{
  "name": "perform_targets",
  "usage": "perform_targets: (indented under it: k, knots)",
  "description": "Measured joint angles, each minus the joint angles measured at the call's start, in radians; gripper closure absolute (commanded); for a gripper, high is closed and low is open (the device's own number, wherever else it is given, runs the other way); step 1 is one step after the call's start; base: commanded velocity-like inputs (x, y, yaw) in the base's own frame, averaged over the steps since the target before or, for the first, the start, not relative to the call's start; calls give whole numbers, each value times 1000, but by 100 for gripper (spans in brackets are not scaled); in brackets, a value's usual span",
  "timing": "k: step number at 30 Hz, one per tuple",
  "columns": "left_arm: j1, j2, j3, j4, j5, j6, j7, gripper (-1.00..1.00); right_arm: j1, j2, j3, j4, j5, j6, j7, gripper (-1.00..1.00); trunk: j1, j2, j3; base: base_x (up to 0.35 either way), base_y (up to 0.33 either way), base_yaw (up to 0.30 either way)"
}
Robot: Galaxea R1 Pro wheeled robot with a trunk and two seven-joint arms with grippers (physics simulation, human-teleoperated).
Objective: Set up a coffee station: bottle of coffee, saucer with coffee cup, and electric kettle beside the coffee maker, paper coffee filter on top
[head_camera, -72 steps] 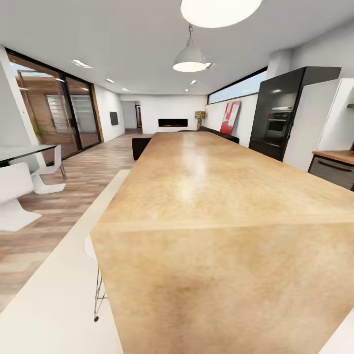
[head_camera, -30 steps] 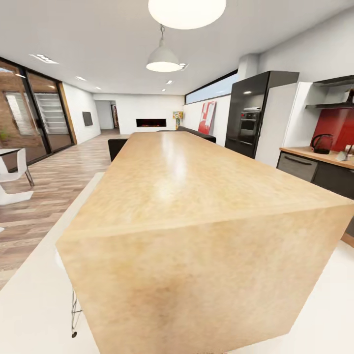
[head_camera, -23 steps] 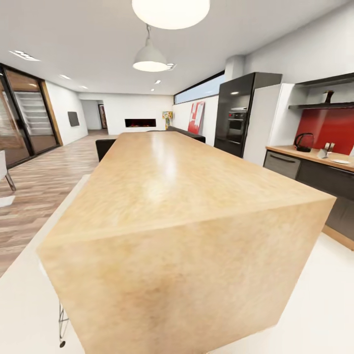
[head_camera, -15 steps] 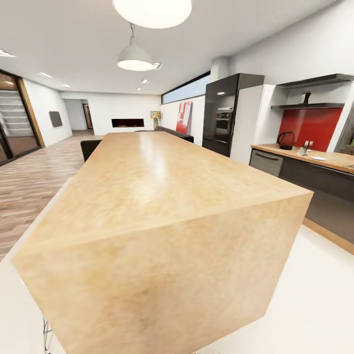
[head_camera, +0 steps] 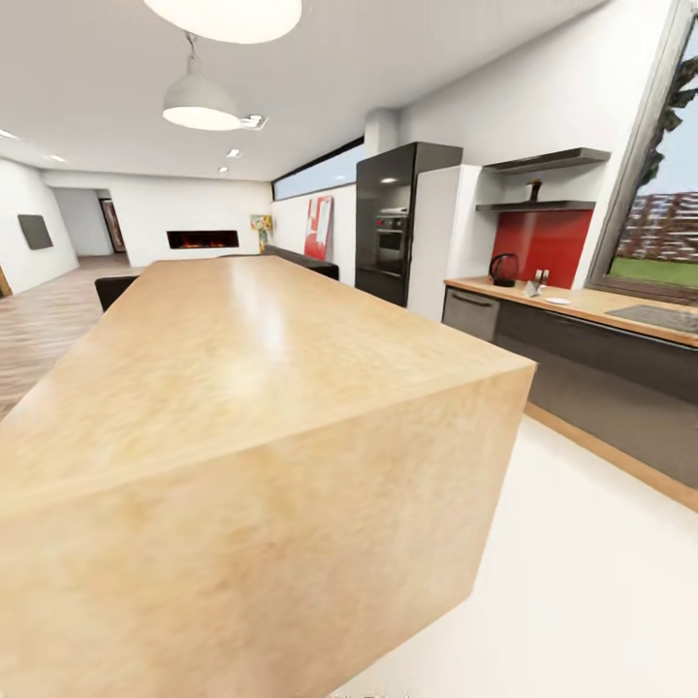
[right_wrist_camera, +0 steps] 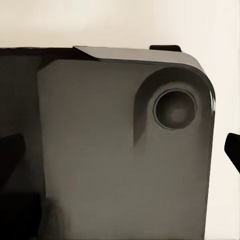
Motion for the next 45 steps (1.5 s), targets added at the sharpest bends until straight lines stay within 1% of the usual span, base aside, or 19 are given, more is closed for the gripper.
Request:
perform_targets:
  k: [36, 45]
  knots:
    - [0, -1, 7, 0, 3, 0, 0, -100, 0, 0, 0, 1, 0, 0, 0, -100, 0, 0, -29, -1, -2, -254]
    - [0, -2, 10, 0, 9, 1, 0, -100, 0, 0, -1, 0, 0, 0, 0, -100, 0, 0, -36, 0, 0, -250]
